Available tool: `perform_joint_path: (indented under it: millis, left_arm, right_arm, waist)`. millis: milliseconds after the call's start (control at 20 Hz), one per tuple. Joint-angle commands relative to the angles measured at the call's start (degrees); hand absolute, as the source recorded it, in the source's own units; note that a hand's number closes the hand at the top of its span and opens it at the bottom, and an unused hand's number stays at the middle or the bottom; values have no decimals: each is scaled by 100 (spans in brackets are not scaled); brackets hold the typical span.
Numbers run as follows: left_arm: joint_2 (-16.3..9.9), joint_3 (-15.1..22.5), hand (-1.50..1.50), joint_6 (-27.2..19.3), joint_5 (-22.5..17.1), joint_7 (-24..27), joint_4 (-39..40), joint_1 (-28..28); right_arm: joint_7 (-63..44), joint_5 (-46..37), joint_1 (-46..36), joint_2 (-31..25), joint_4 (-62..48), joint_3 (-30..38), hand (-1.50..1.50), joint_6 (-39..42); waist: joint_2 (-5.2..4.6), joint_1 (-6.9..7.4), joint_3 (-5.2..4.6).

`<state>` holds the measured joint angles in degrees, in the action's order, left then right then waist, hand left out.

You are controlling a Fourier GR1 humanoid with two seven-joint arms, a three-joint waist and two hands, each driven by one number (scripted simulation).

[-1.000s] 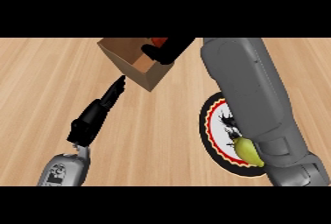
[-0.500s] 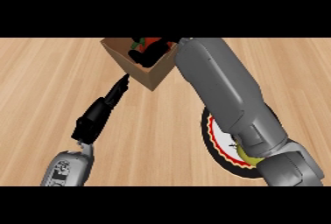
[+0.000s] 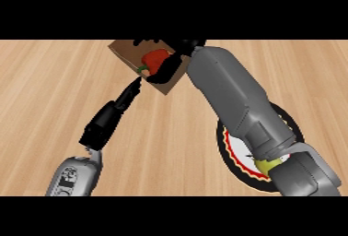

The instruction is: Pick the bell pepper from the plate and place it in the cardboard box

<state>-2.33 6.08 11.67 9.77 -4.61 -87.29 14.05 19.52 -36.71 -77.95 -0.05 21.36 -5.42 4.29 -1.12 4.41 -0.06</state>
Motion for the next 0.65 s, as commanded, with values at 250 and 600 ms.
perform_joint_path:
  millis: [250, 600]
  left_arm:
    - [-27, -25, 0, 50, -2, 59, 92, 62]
    - [14, -32, 0, -46, 74, -29, 108, 183]
  right_arm:
    - [527, 1418, -92, 5, -405, 1112, -150, 33]
    - [704, 2446, -203, -510, -699, 2266, -150, 768]
  waist:
    - [-15, 22, 6]
    - [-76, -23, 10]
